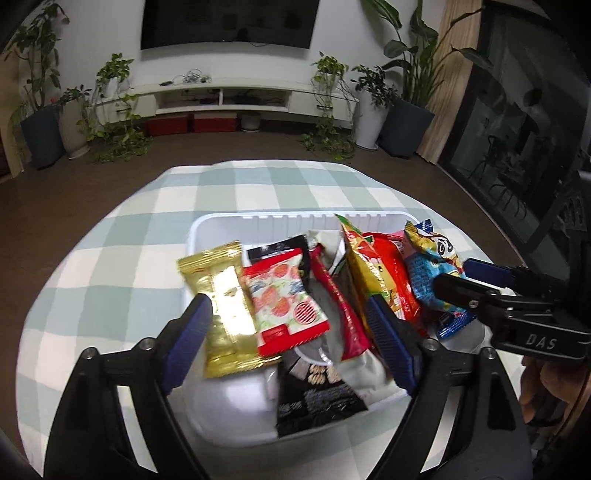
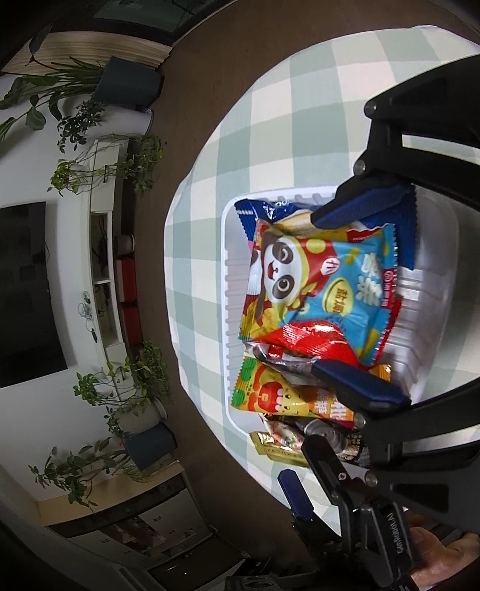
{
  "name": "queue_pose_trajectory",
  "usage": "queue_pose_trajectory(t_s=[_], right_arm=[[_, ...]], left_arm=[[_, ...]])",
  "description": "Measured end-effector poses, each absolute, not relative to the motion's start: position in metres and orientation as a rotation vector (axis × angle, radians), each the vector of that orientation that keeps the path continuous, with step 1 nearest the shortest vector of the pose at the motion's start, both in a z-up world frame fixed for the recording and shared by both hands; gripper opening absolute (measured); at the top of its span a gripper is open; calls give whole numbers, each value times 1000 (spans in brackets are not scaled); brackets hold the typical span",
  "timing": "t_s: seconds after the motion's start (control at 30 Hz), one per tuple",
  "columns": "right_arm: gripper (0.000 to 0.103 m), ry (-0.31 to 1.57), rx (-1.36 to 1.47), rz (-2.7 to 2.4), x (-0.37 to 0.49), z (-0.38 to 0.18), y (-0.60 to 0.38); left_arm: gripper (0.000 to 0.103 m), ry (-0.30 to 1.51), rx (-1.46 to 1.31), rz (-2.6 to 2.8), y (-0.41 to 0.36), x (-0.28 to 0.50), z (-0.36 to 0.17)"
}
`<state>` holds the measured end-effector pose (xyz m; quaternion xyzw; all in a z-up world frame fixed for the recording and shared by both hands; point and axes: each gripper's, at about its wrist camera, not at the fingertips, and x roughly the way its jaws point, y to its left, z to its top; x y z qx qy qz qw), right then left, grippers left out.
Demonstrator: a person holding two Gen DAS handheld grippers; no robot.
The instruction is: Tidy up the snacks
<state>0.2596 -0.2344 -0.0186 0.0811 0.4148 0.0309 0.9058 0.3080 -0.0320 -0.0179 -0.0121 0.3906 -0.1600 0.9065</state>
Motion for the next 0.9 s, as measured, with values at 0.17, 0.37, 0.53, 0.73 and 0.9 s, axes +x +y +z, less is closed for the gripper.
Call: queue_pose_trajectory(t_s=[0.17, 0.37, 0.53, 0.73, 0.9], right_arm=[[83, 779, 180, 73, 228, -2, -235], [95, 605, 145, 87, 170, 24, -223], [103, 453, 122, 94, 119, 47, -209], [103, 325, 129, 55, 66, 73, -195], [103, 384, 103, 24, 46, 71, -183]], left_arm=[[103, 735, -14, -268, -19, 282, -2], [103, 622, 13, -289, -14, 228, 27], [103, 543, 8, -175, -9, 169, 54], [103, 480, 65, 37, 3, 99, 73], [103, 556, 18, 57, 16, 66, 72]])
